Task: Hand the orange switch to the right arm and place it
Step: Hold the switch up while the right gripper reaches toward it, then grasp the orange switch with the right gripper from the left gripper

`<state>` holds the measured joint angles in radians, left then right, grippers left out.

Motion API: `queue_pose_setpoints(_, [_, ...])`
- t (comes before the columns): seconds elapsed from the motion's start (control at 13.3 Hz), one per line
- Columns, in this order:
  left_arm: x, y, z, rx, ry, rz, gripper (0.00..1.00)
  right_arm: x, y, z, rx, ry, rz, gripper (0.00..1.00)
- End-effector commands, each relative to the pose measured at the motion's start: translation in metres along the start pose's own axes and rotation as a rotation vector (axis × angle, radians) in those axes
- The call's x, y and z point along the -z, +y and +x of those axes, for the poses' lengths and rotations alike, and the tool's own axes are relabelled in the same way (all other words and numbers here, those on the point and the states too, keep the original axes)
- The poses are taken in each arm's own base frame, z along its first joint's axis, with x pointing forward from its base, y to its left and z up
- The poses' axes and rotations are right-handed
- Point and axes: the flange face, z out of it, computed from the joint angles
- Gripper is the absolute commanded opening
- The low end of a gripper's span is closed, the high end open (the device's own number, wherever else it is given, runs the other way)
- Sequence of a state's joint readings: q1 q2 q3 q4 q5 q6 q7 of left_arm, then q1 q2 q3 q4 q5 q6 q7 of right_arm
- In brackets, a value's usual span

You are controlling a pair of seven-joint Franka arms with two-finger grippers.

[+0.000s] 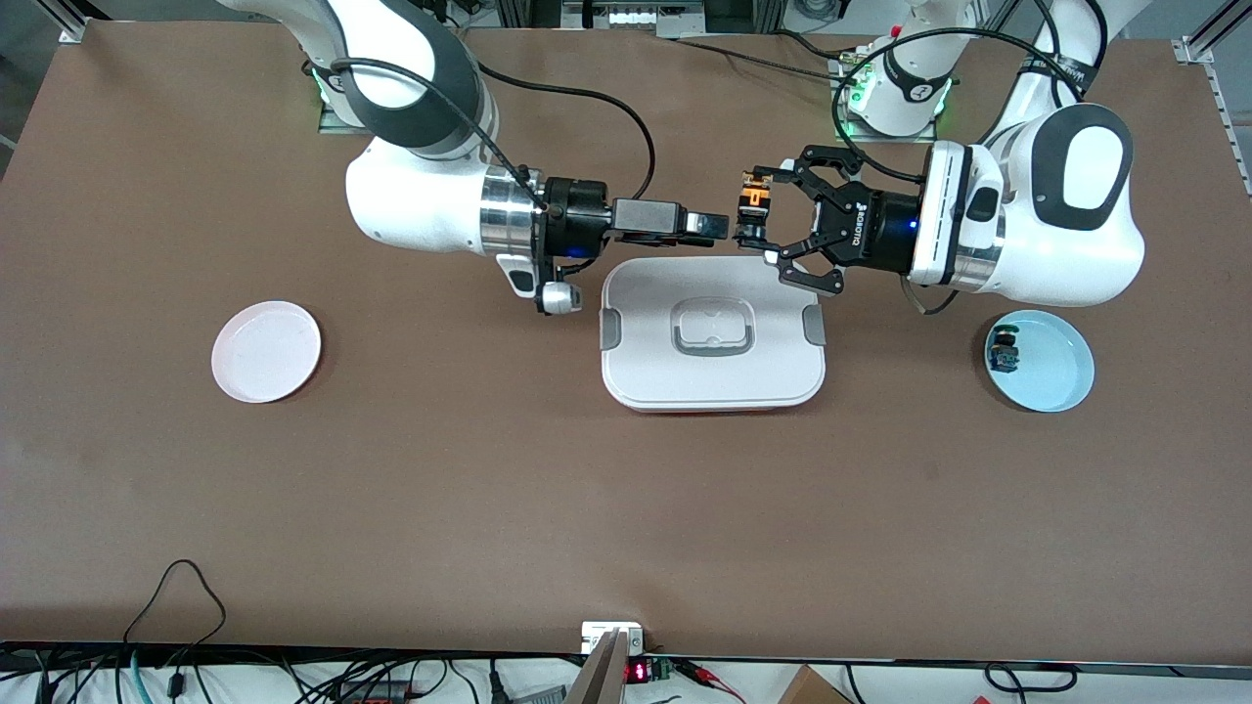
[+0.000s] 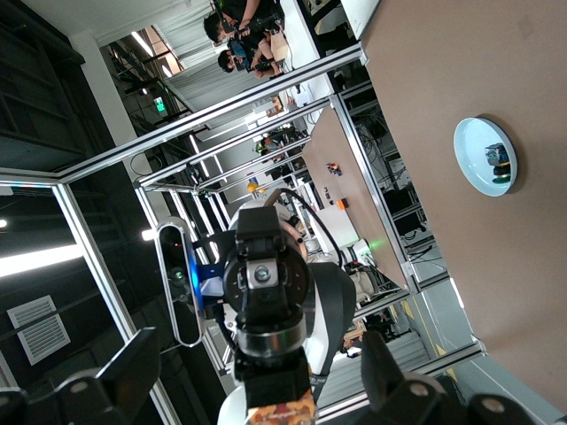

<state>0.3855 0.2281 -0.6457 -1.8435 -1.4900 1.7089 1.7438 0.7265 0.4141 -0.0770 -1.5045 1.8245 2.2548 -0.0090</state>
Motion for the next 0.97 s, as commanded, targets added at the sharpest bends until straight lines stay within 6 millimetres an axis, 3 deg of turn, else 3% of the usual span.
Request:
queue_pose_setpoints(0.0, [-0.003, 0.002, 0.002, -0.003, 0.027, 0.012, 0.01, -0.015, -0.002, -0.008, 0.011, -0.004, 0.018, 1.0])
queue_pose_setpoints(0.3, [-0.003, 0.002, 0.004, -0.006, 0.028, 0.016, 0.01, -0.023, 0.003, -0.013, 0.008, 0.024, 0.01, 1.0])
queue_pose_setpoints(0.45, [-0.003, 0.001, 0.004, -0.003, 0.028, 0.023, 0.01, -0.035, 0.007, -0.029, 0.014, 0.031, -0.002, 1.0])
queue_pose_setpoints(0.9, [-0.003, 0.001, 0.005, -0.001, 0.028, 0.023, 0.0, -0.036, 0.003, -0.035, -0.013, 0.044, 0.033, 0.99])
